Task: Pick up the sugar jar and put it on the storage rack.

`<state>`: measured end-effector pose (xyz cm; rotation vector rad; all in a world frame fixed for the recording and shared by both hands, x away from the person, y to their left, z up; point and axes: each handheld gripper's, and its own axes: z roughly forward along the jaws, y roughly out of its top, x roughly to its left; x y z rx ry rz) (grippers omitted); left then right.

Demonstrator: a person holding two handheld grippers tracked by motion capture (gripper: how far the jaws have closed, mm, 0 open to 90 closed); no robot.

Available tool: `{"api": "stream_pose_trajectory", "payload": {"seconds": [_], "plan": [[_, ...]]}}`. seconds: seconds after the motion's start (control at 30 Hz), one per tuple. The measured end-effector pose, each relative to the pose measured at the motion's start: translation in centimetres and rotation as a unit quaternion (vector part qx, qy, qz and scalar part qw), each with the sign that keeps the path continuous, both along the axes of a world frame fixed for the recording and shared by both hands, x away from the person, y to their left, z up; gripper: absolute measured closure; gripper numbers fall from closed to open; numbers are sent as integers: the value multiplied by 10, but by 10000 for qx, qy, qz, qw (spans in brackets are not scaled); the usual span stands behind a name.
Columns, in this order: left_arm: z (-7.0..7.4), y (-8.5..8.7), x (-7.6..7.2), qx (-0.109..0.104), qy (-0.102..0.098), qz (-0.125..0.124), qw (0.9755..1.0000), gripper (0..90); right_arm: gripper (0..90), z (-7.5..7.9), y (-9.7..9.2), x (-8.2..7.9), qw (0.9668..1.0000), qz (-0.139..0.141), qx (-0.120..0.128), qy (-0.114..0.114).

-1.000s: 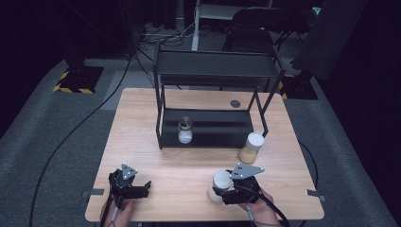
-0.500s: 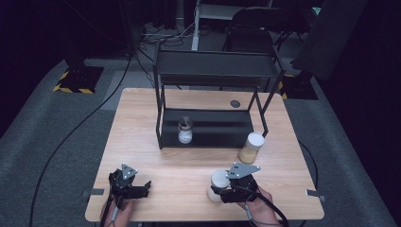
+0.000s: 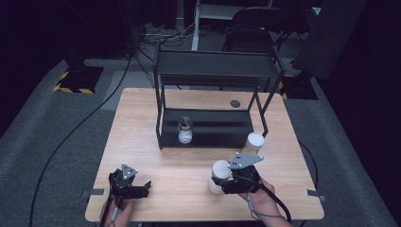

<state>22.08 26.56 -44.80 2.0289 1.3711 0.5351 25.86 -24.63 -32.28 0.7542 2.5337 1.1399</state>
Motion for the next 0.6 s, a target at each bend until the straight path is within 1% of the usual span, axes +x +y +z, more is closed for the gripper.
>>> {"api": "stream_pose_trajectory", "payload": {"seconds": [0.4, 0.6], "plan": [[0, 0, 0, 1, 1, -1, 10000, 3, 333, 22, -2, 15, 9998, -134, 113, -94], [0, 0, 0, 1, -4, -4, 10000, 3, 333, 30, 2, 24, 9997, -182, 148, -110]]}}
